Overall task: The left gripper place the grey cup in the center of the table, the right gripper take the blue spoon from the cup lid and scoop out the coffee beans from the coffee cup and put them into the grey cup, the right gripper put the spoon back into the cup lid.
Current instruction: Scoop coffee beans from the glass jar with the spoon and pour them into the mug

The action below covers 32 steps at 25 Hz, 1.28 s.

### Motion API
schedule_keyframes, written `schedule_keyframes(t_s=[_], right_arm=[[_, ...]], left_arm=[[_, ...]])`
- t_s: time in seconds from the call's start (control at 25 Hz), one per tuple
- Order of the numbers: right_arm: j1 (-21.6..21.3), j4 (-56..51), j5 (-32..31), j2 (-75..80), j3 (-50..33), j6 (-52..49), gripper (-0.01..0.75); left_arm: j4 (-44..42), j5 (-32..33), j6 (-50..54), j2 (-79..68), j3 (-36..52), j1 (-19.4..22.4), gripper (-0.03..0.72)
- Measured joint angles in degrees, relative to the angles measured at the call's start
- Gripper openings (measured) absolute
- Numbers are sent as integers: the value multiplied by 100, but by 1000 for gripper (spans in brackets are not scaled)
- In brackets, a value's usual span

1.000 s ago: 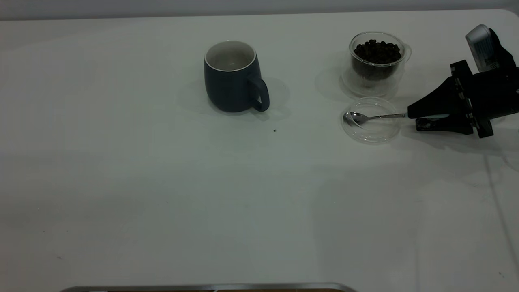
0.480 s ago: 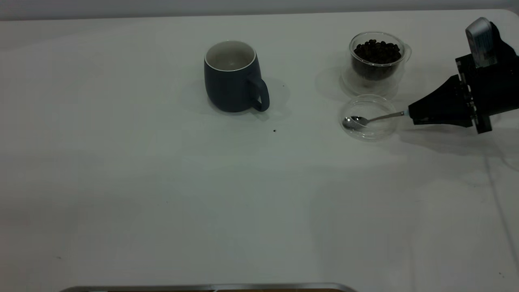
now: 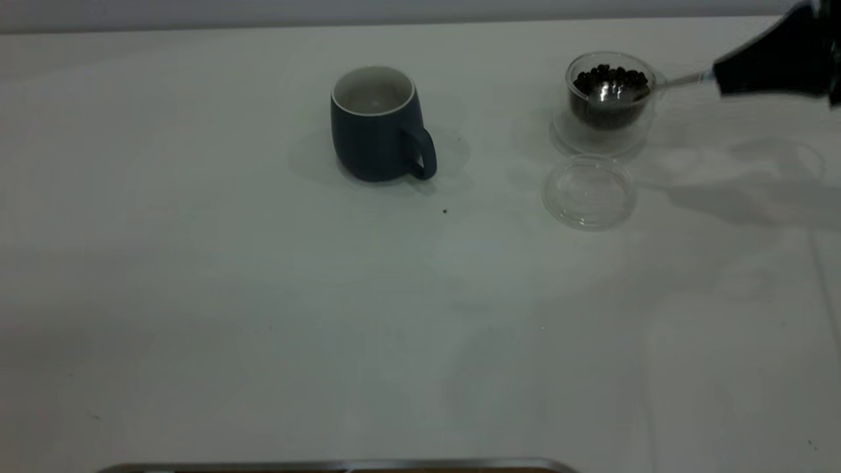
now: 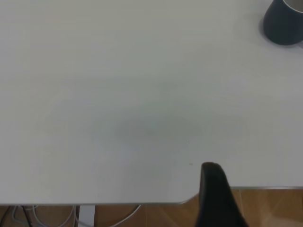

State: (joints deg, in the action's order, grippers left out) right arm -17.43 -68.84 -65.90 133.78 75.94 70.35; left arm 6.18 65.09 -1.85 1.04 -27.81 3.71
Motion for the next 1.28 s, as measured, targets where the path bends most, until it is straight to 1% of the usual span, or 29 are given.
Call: schedule_keyframes(t_s=[0.24,0.36,0.48,0.76,1.28], right_arm=[[79,32,-27,34,1036,-1255,98],[151,281,26,218,1387,-1838,98],[199,509,91,449,1527,-2202,98],[199,409,510,851,1552,-2332,98],[371,66,544,1230,1565,-2344,98]], left_arm=[[0,0,0,0,0,0,499],[0,0,0,0,0,0,499],[0,0,0,0,0,0,499],[0,0,0,0,0,0,499],[0,0,-7,0,0,0,499]])
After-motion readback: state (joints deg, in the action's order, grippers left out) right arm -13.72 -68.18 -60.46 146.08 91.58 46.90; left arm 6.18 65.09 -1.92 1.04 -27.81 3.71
